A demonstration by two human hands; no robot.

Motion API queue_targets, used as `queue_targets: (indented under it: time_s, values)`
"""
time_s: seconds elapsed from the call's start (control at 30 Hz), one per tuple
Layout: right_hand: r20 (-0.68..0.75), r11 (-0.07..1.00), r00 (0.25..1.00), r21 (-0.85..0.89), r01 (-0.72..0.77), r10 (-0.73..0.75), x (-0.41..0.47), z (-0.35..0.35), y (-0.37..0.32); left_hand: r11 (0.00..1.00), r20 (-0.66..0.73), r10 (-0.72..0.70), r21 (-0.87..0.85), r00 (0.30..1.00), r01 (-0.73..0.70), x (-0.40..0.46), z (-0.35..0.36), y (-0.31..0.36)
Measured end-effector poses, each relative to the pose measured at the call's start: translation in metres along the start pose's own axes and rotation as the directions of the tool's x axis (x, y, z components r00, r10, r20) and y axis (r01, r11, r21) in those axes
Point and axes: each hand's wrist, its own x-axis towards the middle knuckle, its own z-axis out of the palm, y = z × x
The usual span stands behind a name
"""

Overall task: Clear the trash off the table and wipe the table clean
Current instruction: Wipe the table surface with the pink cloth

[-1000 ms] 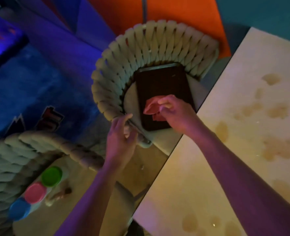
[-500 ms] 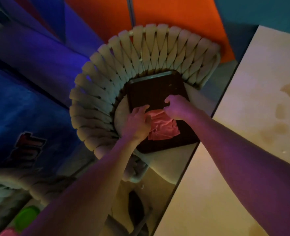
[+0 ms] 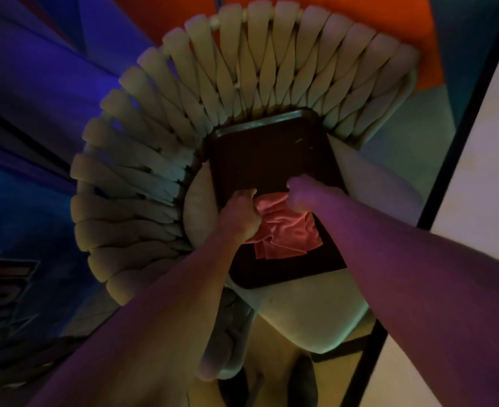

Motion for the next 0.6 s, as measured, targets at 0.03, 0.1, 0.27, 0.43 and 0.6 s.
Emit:
queue_targets:
  time_s: [0.03, 0.1, 0.27, 0.43, 0.6]
  values:
    - [0.031, 1.0, 0.999, -0.015, -0.008, 0.008, 0.004, 0.005, 0.0, 1.0, 0.008, -0.006, 0.004, 1.0, 0.006, 0.002, 0.003, -0.002]
    - [0.039, 0.999, 0.999, -0.044, -0.014, 0.016, 0.008, 0.013, 0.001, 1.0, 0.005, -0.012, 0.023, 1.0, 0.012, 0.003, 0.007, -0.004]
    - [-0.029, 0.987, 0.999, -0.153, -0.048, 0.044, 0.006, 0.016, 0.004, 0.999, -0.005, -0.02, 0.037, 1.0, 0.02, -0.001, 0.014, -0.008]
    - [-0.034, 0.99, 0.999, -0.131, -0.046, 0.041, -0.006, -0.001, 0.002, 0.999, -0.073, 0.027, 0.03, 0.997, -0.025, -0.015, 0.003, -0.011]
    - [0.015, 0.999, 1.0, 0.028, 0.014, -0.015, -0.03, -0.03, 0.0, 0.996, -0.13, 0.085, -0.025, 0.988, -0.089, -0.035, -0.027, -0.001]
